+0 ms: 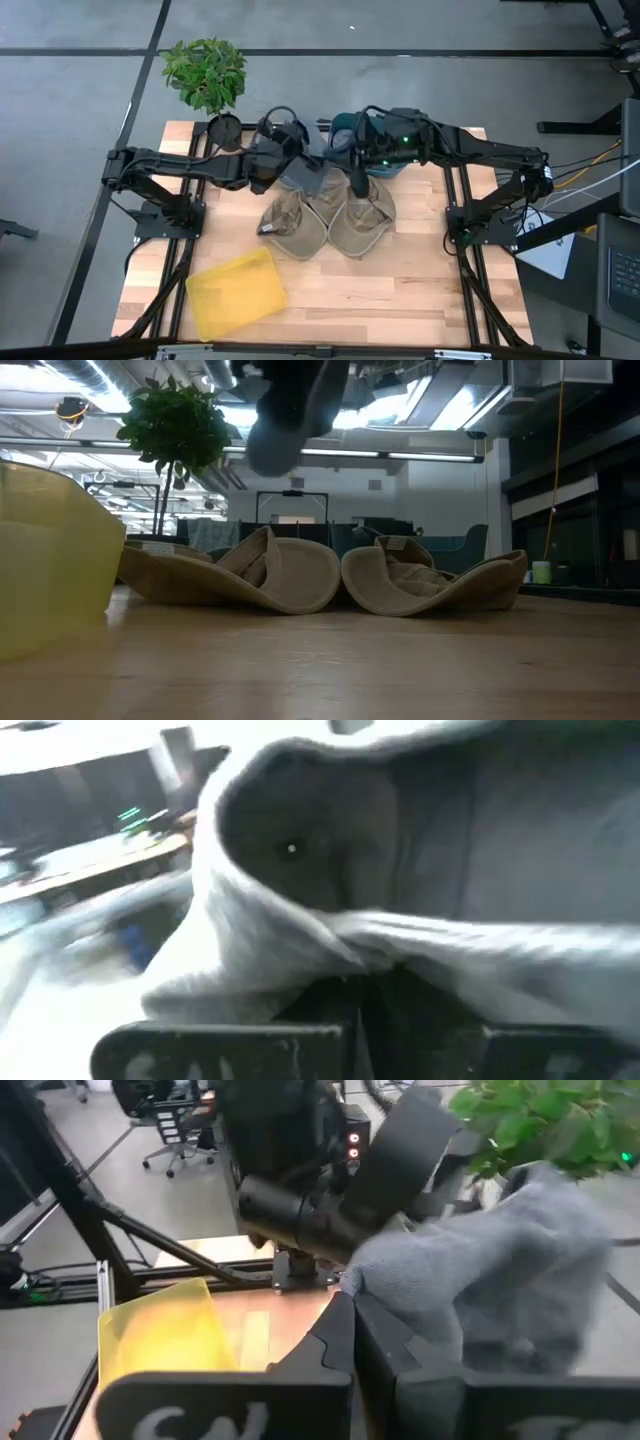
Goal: Pick & Place hat
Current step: Put the bottom gray cap into the blue bin
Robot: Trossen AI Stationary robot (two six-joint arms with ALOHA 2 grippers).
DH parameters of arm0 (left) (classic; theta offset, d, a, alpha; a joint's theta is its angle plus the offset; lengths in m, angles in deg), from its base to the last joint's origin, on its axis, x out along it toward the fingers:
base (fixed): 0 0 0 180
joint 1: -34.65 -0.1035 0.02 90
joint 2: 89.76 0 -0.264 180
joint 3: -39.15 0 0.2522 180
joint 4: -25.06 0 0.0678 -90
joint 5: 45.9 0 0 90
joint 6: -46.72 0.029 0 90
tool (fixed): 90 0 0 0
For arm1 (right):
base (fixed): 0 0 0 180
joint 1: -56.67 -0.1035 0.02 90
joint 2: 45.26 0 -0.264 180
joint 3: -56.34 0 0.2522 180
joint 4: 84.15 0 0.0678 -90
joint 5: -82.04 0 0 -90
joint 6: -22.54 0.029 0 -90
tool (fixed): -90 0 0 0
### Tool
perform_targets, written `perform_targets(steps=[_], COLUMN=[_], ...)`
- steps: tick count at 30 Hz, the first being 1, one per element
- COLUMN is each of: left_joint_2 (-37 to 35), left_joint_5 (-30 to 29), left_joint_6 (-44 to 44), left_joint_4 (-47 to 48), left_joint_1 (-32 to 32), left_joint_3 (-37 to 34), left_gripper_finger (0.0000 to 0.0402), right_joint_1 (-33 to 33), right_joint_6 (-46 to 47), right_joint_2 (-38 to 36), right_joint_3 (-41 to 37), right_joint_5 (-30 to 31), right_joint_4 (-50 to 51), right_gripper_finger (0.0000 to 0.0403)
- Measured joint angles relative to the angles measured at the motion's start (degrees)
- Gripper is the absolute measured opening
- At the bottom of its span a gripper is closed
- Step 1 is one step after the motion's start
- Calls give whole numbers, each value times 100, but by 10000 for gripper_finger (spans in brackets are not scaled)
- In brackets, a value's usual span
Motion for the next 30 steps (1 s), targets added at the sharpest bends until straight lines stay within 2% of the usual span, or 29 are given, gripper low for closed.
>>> perform_targets(steps=[3, 5, 7, 11, 20, 23, 27, 30], left_joint_2=[-2, -2, -2, 0, 0, -1, 0, 0], left_joint_5=[1336, 1870, 1751, 775, -543, -442, 313, 423], left_joint_6=[330, 349, 248, 296, 337, 219, 54, 43], left_joint_4=[-609, -691, -637, -251, 368, 364, 366, 367], left_joint_1=[-4, 1, 78, 321, 905, 1024, 1080, 1045], left_joint_3=[2, 2, 2, 2, 2, 2, 2, 2], left_gripper_finger=[2, 2, 4, 2, 2, 3, 4, 2], right_joint_1=[-22, -28, -28, -17, 14, 94, 178, 175], right_joint_6=[-102, -106, -109, -140, -405, -403, -382, -373], right_joint_2=[-2, -9, -33, -107, -318, -330, -330, -330], right_joint_3=[0, 0, 0, 0, 0, 0, 0, 0], right_joint_5=[-4, 46, 254, 730, 1612, 1614, 1603, 1522], right_joint_4=[20, 68, 118, 180, 248, 242, 244, 239], right_gripper_finger=[0, 0, 0, 0, 0, 0, 0, 0])
